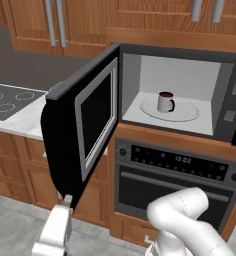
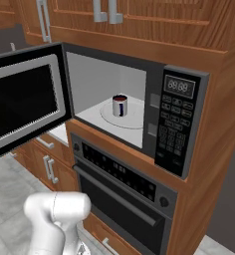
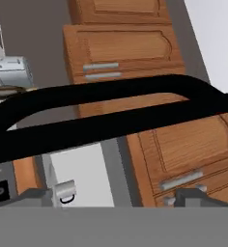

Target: Place the microwavable item in the microwave. Then, close the microwave door and press the start button.

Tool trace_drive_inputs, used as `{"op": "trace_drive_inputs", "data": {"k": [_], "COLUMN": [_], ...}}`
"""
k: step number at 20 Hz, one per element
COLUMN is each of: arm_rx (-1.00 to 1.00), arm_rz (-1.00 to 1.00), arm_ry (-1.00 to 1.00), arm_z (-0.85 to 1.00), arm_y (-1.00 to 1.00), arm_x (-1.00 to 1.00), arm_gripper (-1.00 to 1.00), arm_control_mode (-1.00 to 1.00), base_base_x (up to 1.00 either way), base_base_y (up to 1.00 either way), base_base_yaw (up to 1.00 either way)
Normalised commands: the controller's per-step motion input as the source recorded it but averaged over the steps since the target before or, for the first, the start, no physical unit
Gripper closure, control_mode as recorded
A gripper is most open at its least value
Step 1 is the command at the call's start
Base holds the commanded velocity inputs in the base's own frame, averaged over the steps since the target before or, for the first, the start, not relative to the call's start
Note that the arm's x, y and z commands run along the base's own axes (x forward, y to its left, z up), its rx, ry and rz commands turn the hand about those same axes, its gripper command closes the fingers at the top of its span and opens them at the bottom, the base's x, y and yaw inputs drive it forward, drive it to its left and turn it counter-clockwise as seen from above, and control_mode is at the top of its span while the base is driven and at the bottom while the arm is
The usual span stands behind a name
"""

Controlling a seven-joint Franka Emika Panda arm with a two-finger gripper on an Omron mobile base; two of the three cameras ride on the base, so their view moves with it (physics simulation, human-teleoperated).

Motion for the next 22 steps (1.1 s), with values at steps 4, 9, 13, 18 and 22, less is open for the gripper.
{"op": "trace_drive_inputs", "data": {"k": [4,9,13,18,22], "arm_rx": [-0.18,-0.11,-0.09,-0.08,-0.01], "arm_rz": [0.0,-0.05,-0.05,-0.04,0.0], "arm_ry": [0.25,0.28,0.25,0.28,0.1], "arm_z": [-0.34,-0.25,-0.37,-0.71,-0.46], "arm_y": [1.0,1.0,0.76,0.26,-0.22], "arm_x": [0.6,1.0,1.0,1.0,0.69], "arm_gripper": [-1.0,-1.0,-1.0,-1.0,-1.0], "arm_control_mode": [-1.0,-1.0,-1.0,-1.0,-1.0], "base_base_x": [0.0,0.0,0.0,0.0,0.0], "base_base_y": [0.0,0.0,0.0,0.0,0.0], "base_base_yaw": [0.0,0.0,0.0,0.0,0.0]}}
